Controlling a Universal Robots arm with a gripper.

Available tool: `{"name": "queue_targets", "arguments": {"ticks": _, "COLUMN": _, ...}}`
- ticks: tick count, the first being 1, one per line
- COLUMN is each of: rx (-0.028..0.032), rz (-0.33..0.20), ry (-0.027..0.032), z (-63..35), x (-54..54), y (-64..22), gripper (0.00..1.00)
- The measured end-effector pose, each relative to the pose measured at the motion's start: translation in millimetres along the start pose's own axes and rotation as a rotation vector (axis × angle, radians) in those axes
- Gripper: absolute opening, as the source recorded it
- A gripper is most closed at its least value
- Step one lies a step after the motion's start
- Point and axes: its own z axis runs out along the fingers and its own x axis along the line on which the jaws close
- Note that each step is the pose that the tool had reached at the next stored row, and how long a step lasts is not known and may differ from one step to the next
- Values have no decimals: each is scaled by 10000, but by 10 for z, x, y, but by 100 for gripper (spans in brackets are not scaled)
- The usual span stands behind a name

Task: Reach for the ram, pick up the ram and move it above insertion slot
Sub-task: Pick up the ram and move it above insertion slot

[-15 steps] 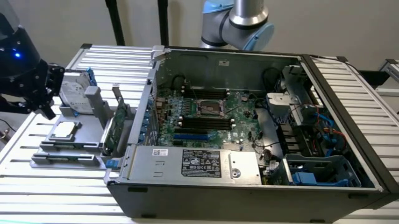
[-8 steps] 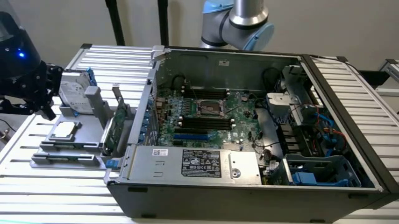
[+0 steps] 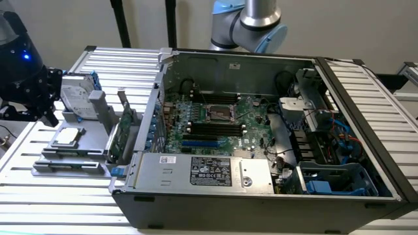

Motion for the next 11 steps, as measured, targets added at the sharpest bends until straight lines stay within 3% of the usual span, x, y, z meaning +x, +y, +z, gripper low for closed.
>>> {"name": "queue_targets", "arguments": {"ticks": 4, "rx": 4, "rz": -518, "ry": 18, "z": 6, "x": 4, "y": 19, "gripper": 11}}
{"name": "queue_targets", "arguments": {"ticks": 9, "rx": 10, "rz": -539, "ry": 18, "z": 6, "x": 8, "y": 38, "gripper": 12}}
{"name": "queue_targets", "arguments": {"ticks": 11, "rx": 11, "rz": -538, "ry": 17, "z": 8, "x": 8, "y": 40, "gripper": 24}}
